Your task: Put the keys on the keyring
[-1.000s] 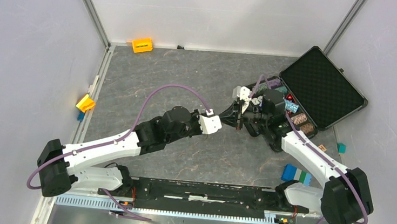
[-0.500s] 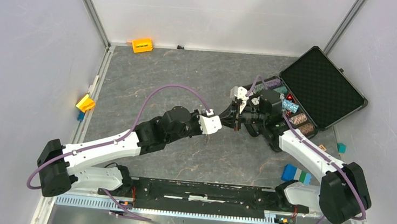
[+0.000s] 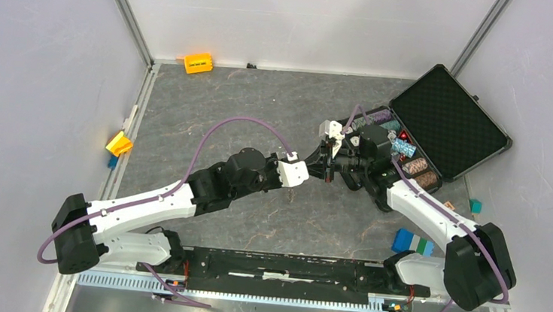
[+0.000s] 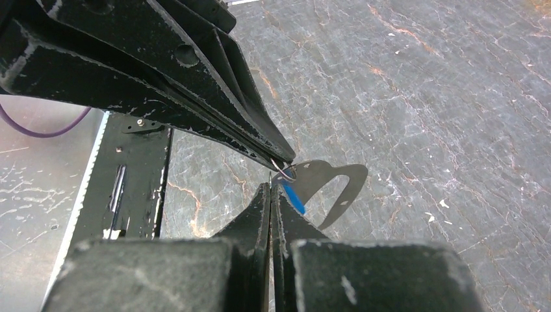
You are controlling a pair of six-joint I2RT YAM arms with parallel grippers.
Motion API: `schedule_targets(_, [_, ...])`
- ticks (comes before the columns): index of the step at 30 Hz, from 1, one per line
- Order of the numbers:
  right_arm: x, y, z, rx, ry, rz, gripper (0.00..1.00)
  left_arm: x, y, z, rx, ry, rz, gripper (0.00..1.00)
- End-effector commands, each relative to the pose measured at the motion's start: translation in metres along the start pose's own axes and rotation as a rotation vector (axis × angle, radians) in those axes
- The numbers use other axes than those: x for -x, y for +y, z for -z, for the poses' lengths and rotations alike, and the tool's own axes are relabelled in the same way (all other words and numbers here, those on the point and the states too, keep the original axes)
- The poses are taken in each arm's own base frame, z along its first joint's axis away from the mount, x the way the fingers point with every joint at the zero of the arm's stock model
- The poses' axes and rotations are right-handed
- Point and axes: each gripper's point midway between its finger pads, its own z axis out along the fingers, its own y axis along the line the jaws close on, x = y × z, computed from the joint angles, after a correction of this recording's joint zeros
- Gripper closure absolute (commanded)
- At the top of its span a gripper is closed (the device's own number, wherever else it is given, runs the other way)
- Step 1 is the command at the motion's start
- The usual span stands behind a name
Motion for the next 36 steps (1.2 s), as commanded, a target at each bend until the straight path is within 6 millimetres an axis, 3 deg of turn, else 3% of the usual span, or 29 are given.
schedule_targets(1, [0.0095, -0.0004, -0.0026, 0.008, -0.021, 0.026, 1.00, 0.0229, 0.0087, 0.0043, 0.022, -0.076, 0.046, 0.98])
schedule_targets(19, [0.0063, -0.0074, -0.0032, -0.022, -0.007, 0.022, 1.00, 0.0245, 0.0047, 0.0081, -0.001, -0.088, 0.046, 0.98])
schedule_targets(36, [0.0120, 0.0020, -0.0041, 0.021, -0.018, 0.040, 1.00, 0.0217, 0.0031, 0.0053, -0.007, -0.075, 0.043, 0.98])
